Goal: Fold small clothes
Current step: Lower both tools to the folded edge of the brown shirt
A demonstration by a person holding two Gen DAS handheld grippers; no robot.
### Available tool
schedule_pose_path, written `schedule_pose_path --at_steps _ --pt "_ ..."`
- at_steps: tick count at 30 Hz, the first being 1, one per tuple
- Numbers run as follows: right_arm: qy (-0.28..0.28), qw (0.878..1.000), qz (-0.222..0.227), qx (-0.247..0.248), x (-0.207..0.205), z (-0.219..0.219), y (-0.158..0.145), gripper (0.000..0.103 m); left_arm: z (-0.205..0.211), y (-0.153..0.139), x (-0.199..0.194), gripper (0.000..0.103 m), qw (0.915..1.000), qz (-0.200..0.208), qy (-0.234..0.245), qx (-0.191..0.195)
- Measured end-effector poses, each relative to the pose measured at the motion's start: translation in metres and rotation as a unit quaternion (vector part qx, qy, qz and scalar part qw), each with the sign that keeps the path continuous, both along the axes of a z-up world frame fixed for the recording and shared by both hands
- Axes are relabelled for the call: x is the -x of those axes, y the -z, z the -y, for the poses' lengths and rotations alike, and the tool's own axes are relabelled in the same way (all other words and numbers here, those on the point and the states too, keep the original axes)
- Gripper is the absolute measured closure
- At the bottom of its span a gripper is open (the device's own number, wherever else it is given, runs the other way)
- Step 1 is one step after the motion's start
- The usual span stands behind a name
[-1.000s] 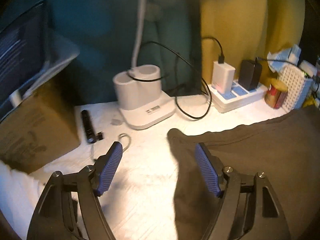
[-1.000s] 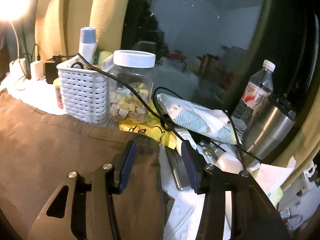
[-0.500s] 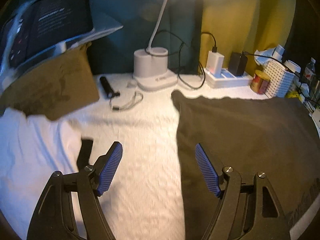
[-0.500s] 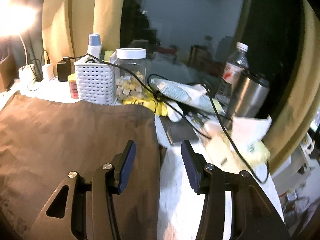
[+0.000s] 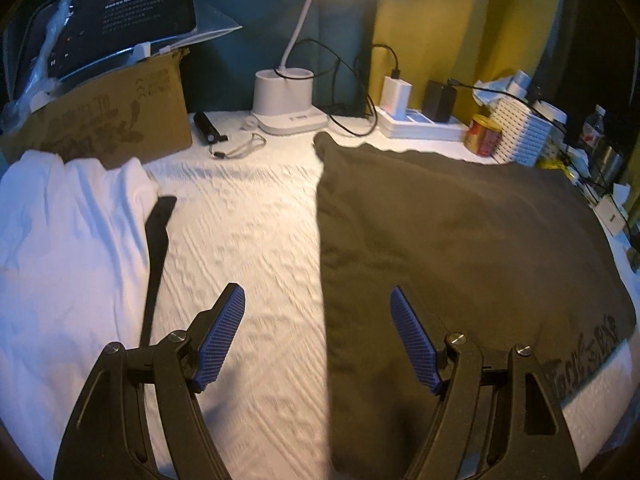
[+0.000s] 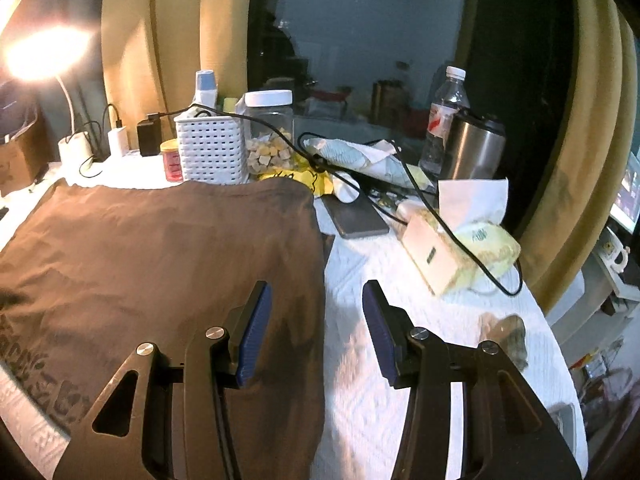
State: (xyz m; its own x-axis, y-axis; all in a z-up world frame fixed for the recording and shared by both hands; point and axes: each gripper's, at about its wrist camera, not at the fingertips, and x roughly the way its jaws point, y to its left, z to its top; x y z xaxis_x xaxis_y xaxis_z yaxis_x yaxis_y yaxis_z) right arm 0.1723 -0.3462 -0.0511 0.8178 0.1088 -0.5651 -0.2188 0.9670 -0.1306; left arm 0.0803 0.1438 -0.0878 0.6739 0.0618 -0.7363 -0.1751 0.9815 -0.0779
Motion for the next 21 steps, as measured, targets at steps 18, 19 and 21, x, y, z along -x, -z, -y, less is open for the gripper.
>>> schedule_pose_path --at_steps 18,19,21 --pt "-0.004 0.994 -0.100 -0.041 0.067 0.024 0.049 0.048 0.025 0.021 0.061 0.028 0.9985 -0.018 0.033 0.040" --pt "-0.004 0.994 -0.103 -0.043 0.068 0.024 0.050 0.048 0.026 0.022 0.061 0.028 0.9984 -0.019 0.037 0.038" --pt "-0.001 0.992 -0.113 -0.056 0.072 0.026 0.055 0.048 0.028 0.025 0.060 0.029 0.9981 -0.023 0.042 0.039"
